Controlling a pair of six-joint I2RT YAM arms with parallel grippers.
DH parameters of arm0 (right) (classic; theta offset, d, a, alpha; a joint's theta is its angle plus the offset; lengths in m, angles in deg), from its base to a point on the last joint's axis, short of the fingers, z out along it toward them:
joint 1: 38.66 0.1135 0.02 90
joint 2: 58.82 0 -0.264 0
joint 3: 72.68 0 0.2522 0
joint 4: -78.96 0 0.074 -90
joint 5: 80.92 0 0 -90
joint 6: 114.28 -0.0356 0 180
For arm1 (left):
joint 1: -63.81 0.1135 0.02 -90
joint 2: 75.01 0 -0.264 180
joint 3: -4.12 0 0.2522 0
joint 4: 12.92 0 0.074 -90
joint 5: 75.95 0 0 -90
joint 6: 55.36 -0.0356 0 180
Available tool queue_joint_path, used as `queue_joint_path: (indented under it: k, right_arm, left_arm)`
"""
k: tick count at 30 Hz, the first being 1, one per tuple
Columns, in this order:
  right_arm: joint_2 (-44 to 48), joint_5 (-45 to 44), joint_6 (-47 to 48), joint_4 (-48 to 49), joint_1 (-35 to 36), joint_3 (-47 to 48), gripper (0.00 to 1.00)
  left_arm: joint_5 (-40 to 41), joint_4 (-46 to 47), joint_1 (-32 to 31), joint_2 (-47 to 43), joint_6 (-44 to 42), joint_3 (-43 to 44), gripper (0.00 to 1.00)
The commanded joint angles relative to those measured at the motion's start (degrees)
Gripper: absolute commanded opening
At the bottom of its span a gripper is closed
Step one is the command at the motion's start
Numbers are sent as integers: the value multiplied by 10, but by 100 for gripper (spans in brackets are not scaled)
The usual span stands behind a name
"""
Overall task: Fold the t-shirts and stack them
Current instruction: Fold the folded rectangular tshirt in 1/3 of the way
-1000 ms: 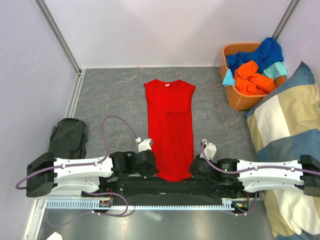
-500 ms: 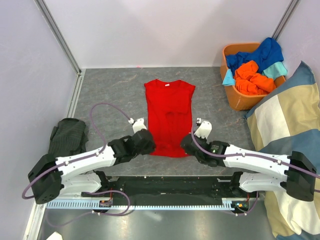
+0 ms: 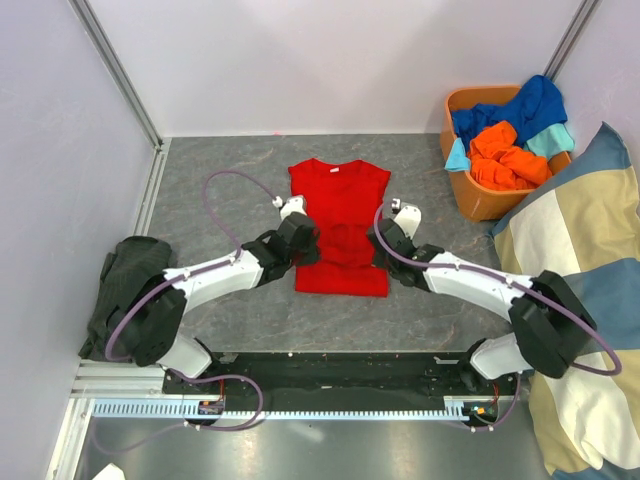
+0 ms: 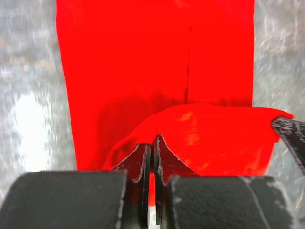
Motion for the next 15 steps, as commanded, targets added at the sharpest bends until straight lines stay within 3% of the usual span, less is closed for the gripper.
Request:
queue_joint_path:
  k: [1,15]
  right_arm:
    - [-37,32,48,58,-24,51,0]
    - [-117,71,80,80,-77,117,0]
  left_arm:
    - [-21,40,29,19,-52,39,2]
    - [-47,48,83,40,-71,41,2]
